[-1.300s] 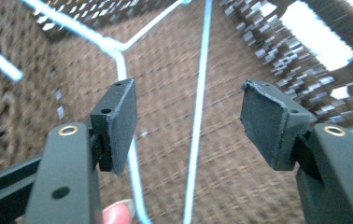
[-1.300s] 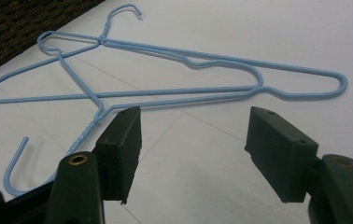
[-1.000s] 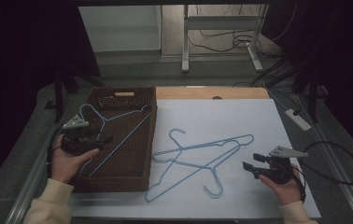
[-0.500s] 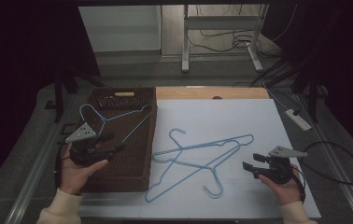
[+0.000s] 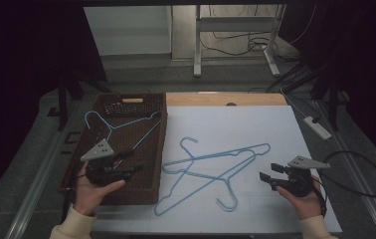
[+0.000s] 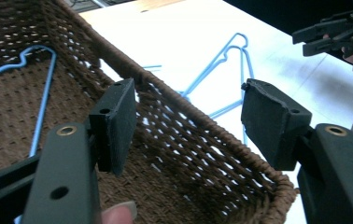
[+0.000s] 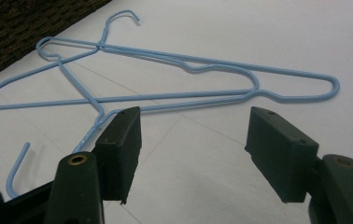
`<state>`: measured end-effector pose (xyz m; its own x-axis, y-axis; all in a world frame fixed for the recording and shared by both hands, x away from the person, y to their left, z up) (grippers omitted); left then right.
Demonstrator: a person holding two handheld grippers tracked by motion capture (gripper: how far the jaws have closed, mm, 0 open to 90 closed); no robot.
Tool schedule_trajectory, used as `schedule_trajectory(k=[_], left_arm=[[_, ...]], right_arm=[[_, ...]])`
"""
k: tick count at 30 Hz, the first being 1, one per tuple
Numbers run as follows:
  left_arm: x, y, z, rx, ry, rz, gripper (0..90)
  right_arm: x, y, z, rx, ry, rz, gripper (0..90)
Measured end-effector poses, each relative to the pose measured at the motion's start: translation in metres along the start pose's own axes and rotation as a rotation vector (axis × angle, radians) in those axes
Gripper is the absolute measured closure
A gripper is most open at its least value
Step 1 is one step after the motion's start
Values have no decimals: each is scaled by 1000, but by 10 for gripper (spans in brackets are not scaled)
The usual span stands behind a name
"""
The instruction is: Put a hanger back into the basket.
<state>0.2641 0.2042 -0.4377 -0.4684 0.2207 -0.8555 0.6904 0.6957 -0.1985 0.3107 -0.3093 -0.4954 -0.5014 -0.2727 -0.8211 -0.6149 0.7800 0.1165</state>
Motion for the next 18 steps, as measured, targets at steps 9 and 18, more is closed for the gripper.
schedule_trajectory(k=[9, 18], left_arm=[[2, -11, 13, 28, 30, 15, 367], [4, -14, 17, 30, 36, 27, 367]], right_arm=[[1, 4, 2, -5, 12, -23, 364], [0, 7, 5, 7, 35, -53, 363]])
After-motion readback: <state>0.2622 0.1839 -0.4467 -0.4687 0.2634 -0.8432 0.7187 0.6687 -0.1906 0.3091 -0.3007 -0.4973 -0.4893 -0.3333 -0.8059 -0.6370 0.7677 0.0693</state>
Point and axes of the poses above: each handheld gripper's, and its own axes: z roughly forward along the jaws, x roughly out of its underside, y roughly to its left, the point moved 2 cm from there along z, roughly forward along the jaws, and after that the axes turned 1 degree about x, right-handed, at the moved point
